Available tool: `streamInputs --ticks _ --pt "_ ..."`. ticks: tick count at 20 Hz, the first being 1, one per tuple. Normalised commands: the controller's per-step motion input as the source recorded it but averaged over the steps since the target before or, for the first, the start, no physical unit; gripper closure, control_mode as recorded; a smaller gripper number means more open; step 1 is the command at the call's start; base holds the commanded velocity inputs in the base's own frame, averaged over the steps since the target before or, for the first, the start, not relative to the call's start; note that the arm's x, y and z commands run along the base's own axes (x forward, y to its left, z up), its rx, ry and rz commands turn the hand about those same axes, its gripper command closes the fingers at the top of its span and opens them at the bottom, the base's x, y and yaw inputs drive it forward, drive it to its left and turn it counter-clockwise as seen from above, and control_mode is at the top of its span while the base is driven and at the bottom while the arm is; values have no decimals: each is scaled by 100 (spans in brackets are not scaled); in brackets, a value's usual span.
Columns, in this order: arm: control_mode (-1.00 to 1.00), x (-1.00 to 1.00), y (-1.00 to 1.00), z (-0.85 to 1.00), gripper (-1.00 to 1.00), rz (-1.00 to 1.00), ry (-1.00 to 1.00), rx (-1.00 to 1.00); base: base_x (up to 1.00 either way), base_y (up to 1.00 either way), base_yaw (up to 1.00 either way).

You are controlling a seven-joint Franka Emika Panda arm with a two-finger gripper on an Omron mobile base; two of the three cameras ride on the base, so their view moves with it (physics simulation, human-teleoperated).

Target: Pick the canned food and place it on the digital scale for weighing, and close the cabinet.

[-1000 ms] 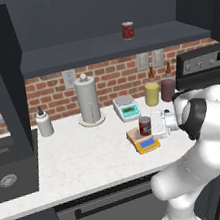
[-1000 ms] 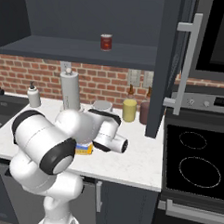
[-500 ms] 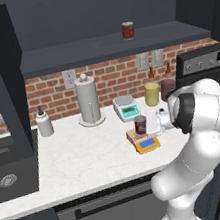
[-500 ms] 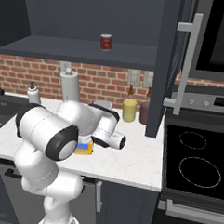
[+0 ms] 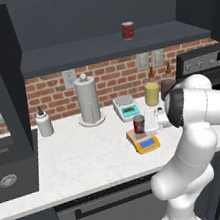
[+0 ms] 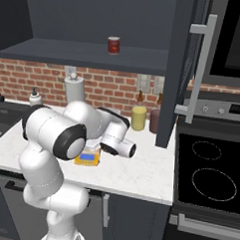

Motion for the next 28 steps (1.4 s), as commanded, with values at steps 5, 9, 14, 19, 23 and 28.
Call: streamInputs --ticks 5,9,14,19,23,28 --pt "-100 8 0 -13 100 0 0 0 0 0 0" --pt "-100 -12 0 -12 -100 0 0 0 0 0 0" --pt "-100 -30 0 -3 -100 0 -3 0 0 0 0" --pt "-100 -3 0 -1 -100 0 -1 0 0 0 0" --pt "-100 0 0 0 -100 0 0 0 0 0 0" --pt "-100 0 -3 0 -100 0 0 0 0 0 0"
